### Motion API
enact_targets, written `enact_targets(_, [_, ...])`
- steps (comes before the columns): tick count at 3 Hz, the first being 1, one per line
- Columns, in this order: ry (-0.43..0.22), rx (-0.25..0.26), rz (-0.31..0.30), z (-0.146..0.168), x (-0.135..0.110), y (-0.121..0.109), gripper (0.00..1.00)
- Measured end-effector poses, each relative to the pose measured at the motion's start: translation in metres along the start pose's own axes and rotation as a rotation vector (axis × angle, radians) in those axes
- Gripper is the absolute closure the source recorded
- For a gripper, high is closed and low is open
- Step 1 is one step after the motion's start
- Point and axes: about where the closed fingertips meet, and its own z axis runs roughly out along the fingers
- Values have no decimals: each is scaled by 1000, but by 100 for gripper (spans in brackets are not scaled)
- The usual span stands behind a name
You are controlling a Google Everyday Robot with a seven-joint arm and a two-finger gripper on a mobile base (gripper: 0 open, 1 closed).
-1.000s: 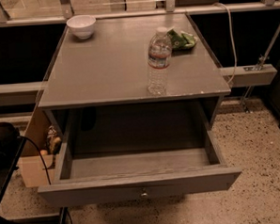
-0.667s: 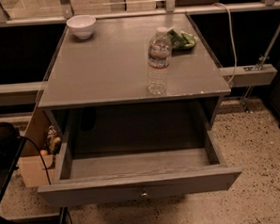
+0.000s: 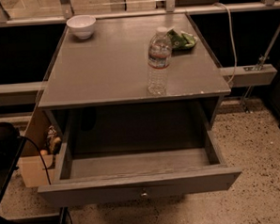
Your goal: Close top drawer
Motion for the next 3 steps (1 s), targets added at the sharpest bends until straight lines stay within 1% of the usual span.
enact_targets(1, [0, 0, 0, 0, 0, 0, 60])
enact_targets(2, [0, 0, 0, 0, 0, 0, 83])
enact_targets(3, [-21, 5, 38, 5, -9, 14, 100])
